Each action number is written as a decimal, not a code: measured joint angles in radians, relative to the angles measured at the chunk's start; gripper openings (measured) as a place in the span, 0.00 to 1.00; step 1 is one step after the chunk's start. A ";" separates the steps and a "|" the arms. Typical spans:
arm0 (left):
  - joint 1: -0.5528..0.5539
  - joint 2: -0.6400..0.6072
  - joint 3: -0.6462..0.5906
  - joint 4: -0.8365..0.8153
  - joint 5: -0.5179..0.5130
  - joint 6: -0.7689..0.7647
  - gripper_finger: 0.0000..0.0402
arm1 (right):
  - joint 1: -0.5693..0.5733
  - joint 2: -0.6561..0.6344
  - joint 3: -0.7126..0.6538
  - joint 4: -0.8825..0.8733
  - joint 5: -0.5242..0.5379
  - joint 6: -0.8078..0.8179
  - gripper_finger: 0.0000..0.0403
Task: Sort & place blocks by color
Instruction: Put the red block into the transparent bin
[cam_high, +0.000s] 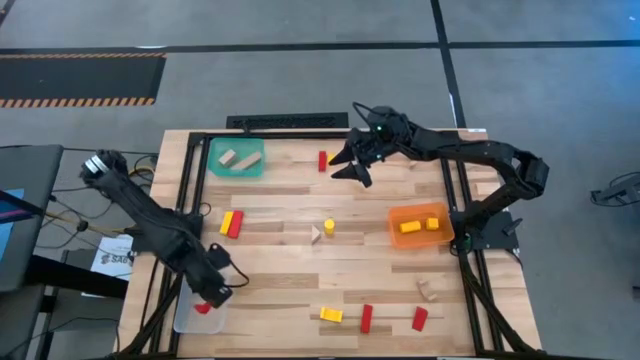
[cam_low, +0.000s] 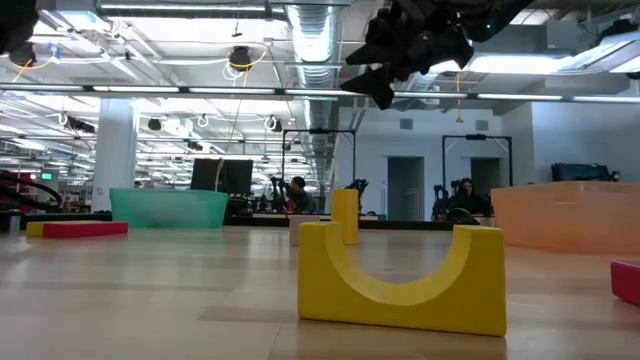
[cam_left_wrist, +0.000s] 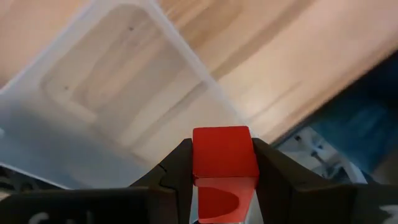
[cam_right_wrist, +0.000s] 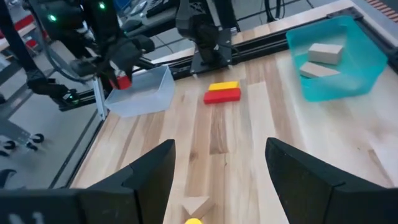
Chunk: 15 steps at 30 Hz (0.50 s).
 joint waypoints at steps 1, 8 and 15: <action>0.007 0.022 0.000 0.000 0.019 -0.015 0.27 | 0.005 0.000 0.000 -0.009 0.000 0.003 0.67; 0.033 0.132 0.000 -0.047 0.176 -0.086 0.49 | 0.050 0.000 0.000 -0.149 0.001 0.003 0.67; 0.101 0.059 0.000 -0.046 0.232 -0.008 0.72 | 0.103 -0.010 0.000 -0.274 0.003 -0.001 0.67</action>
